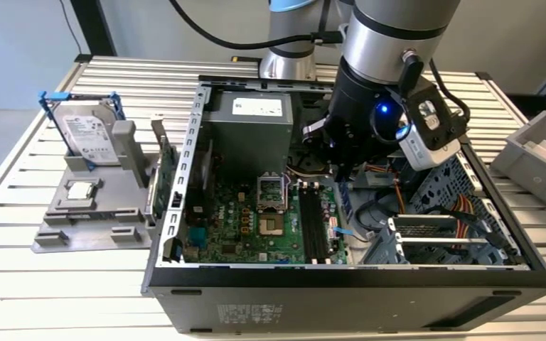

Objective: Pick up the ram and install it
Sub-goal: 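Insert the ram into the slot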

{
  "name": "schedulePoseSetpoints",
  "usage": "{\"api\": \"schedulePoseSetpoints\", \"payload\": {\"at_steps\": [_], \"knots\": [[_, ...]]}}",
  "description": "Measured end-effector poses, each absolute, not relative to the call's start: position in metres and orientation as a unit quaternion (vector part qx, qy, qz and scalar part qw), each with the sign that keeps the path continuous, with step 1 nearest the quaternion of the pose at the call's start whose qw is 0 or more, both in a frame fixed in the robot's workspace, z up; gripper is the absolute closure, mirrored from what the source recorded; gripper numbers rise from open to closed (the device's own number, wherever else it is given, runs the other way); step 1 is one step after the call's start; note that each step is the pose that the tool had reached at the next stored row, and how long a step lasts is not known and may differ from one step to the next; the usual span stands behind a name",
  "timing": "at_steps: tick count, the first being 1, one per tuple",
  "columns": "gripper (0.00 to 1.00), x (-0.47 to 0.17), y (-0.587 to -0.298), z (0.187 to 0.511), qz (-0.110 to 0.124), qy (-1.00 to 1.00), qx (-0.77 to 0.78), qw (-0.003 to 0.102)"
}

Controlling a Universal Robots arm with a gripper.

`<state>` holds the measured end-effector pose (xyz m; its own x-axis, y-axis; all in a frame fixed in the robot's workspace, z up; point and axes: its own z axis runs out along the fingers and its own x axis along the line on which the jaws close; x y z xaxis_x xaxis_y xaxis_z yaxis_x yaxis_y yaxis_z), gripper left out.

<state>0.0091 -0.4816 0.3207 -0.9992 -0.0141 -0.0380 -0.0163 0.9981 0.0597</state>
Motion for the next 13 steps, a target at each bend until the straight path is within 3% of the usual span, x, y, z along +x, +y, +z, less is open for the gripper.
{"api": "schedulePoseSetpoints", "payload": {"at_steps": [13], "knots": [[1.00,0.0091,-0.4817,0.3155,0.030,0.999,-0.008,0.019]]}}
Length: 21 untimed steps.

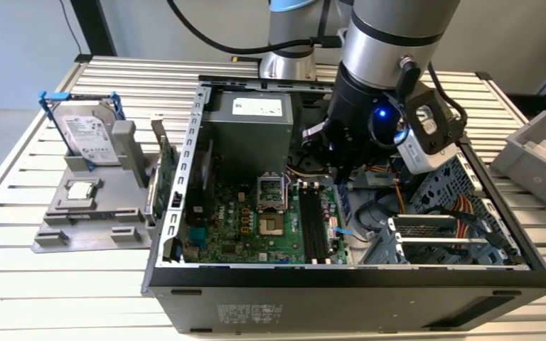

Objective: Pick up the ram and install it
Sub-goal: 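Insert the ram into the slot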

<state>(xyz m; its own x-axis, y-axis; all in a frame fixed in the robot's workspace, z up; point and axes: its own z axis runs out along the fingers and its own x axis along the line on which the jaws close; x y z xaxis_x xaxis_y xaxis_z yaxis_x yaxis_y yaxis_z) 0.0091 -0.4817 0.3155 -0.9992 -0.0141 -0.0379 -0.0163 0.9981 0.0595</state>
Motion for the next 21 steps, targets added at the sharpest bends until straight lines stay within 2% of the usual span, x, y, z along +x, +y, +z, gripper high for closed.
{"api": "schedulePoseSetpoints", "payload": {"at_steps": [21], "knots": [[1.00,0.0091,-0.4816,0.3114,0.030,0.999,-0.008,0.019]]}}
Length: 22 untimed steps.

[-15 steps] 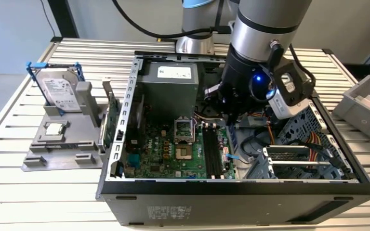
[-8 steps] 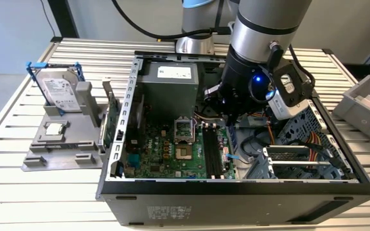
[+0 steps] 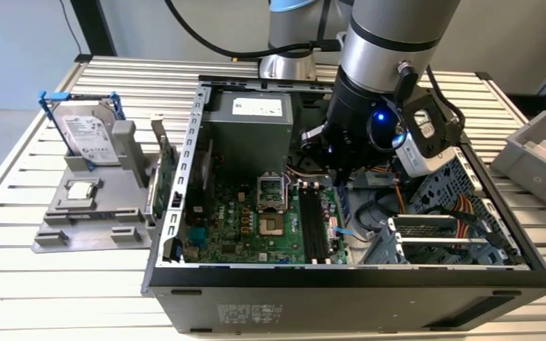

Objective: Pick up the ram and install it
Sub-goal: 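Insert the ram into the slot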

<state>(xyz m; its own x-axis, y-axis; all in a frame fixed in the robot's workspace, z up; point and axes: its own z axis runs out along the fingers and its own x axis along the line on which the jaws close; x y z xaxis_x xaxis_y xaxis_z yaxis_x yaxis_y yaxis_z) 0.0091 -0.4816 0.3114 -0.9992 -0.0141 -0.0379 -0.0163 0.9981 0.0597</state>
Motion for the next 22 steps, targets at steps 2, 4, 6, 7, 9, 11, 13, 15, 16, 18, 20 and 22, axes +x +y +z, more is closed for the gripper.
{"api": "schedulePoseSetpoints", "payload": {"at_steps": [2,4,6,7,9,11,13,15,16,18,20,22], "knots": [[1.00,0.0090,-0.4816,0.3114,0.030,0.999,-0.008,0.019],[1.00,0.0090,-0.4816,0.3114,0.030,0.999,-0.008,0.019],[1.00,0.0091,-0.4816,0.3110,0.030,0.999,-0.008,0.019],[1.00,0.0091,-0.4816,0.3105,0.030,0.999,-0.008,0.019],[1.00,0.0091,-0.4816,0.3096,0.030,0.999,-0.008,0.019],[1.00,0.0091,-0.4816,0.3081,0.030,0.999,-0.008,0.019],[1.00,0.0092,-0.4816,0.3071,0.030,0.999,-0.008,0.019],[1.00,0.0092,-0.4816,0.3068,0.030,0.999,-0.008,0.019],[1.00,0.0091,-0.4816,0.3061,0.030,0.999,-0.008,0.019],[1.00,0.0092,-0.4816,0.3046,0.030,0.999,-0.008,0.019],[1.00,0.0092,-0.4816,0.3031,0.030,0.999,-0.008,0.019],[1.00,0.0092,-0.4816,0.3019,0.030,0.999,-0.008,0.019]]}}
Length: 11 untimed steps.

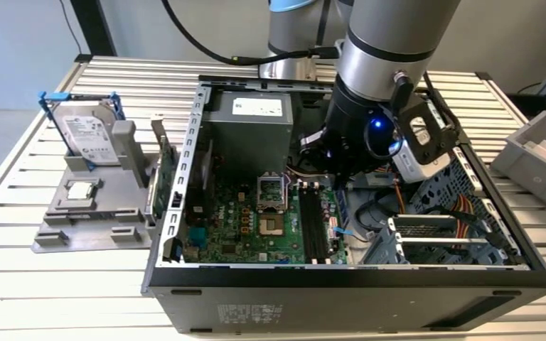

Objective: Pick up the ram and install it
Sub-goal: 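Insert the ram into the slot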

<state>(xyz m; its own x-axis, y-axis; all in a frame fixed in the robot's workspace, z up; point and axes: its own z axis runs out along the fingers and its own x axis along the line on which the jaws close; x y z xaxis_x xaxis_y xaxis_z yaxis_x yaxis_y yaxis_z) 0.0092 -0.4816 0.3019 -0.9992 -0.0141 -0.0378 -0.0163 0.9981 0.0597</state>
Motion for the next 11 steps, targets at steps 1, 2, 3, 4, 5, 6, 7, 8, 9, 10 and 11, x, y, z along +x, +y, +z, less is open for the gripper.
{"api": "schedulePoseSetpoints", "payload": {"at_steps": [1,2,3,4,5,6,7,8,9,10,11], "knots": [[1.00,0.0092,-0.4816,0.3012,0.030,0.999,-0.008,0.019],[1.00,0.0092,-0.4816,0.3005,0.030,0.999,-0.008,0.019],[1.00,0.0092,-0.4816,0.2999,0.030,0.999,-0.008,0.019],[1.00,0.0092,-0.4816,0.2992,0.030,0.999,-0.008,0.019],[1.00,0.0092,-0.4816,0.2985,0.030,0.999,-0.008,0.019],[1.00,0.0092,-0.4816,0.2978,0.030,0.999,-0.008,0.019],[1.00,0.0092,-0.4816,0.2972,0.030,0.999,-0.008,0.019],[1.00,0.0092,-0.4816,0.2966,0.030,0.999,-0.008,0.019],[1.00,0.0092,-0.4816,0.2960,0.030,0.999,-0.008,0.019],[1.00,0.0092,-0.4816,0.2955,0.030,0.999,-0.008,0.019],[1.00,0.0092,-0.4816,0.2954,0.030,0.999,-0.008,0.019]]}}
